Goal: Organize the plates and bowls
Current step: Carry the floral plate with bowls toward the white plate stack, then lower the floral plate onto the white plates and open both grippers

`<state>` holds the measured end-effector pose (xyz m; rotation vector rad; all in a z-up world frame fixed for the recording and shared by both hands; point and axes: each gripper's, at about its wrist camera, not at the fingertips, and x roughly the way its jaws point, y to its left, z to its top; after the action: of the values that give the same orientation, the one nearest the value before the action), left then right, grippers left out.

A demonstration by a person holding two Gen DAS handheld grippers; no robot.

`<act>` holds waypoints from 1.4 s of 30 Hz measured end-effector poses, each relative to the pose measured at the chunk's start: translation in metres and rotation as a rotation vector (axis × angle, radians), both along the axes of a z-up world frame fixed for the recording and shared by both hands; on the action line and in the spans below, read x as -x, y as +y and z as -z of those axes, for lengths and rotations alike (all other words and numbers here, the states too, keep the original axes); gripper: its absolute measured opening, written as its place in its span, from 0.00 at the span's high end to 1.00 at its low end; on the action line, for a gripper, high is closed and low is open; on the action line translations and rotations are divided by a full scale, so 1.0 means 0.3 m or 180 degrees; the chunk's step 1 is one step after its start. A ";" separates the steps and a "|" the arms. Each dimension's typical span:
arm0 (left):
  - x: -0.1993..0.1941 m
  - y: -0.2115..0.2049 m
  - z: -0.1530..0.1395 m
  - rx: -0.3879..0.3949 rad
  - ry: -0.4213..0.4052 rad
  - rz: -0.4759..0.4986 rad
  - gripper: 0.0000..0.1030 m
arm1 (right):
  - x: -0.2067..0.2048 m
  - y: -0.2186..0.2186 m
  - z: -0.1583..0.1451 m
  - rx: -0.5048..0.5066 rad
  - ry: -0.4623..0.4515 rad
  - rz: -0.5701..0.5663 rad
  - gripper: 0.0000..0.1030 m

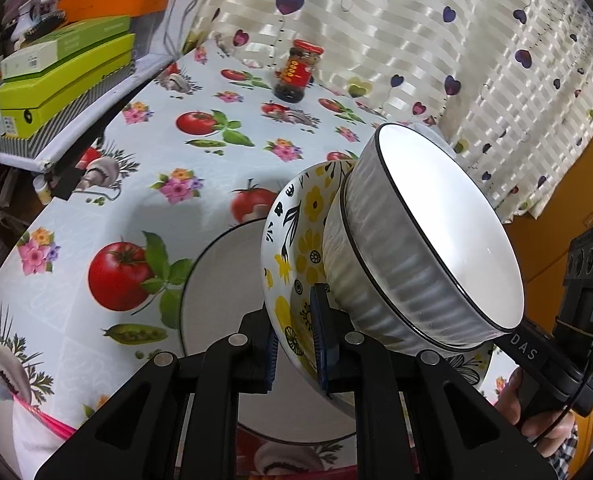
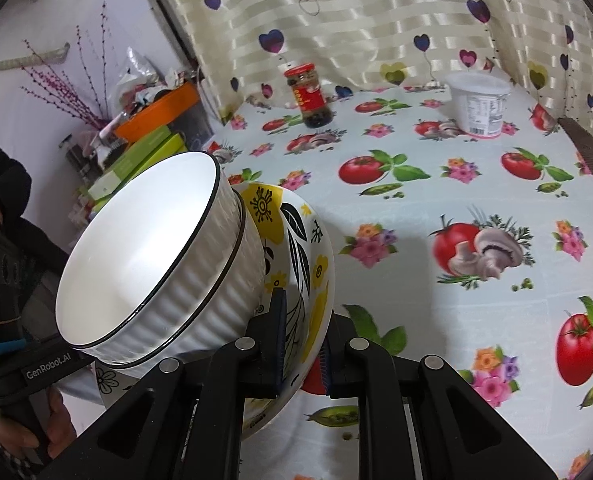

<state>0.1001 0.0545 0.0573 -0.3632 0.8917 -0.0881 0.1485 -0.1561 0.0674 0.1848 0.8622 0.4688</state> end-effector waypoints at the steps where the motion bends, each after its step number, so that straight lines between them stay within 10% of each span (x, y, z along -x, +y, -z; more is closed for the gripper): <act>1: 0.000 0.009 0.009 0.0017 0.0021 -0.0010 0.87 | -0.001 0.007 0.005 0.0002 0.0007 -0.0010 0.86; 42: 0.002 0.079 0.102 -0.0014 0.0134 -0.0063 0.87 | 0.025 0.132 0.076 0.0539 -0.0114 -0.0084 0.85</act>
<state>0.0995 0.0782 0.0268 -0.3708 0.9296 -0.0604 0.1412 -0.1165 0.0448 0.0094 0.8655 0.4202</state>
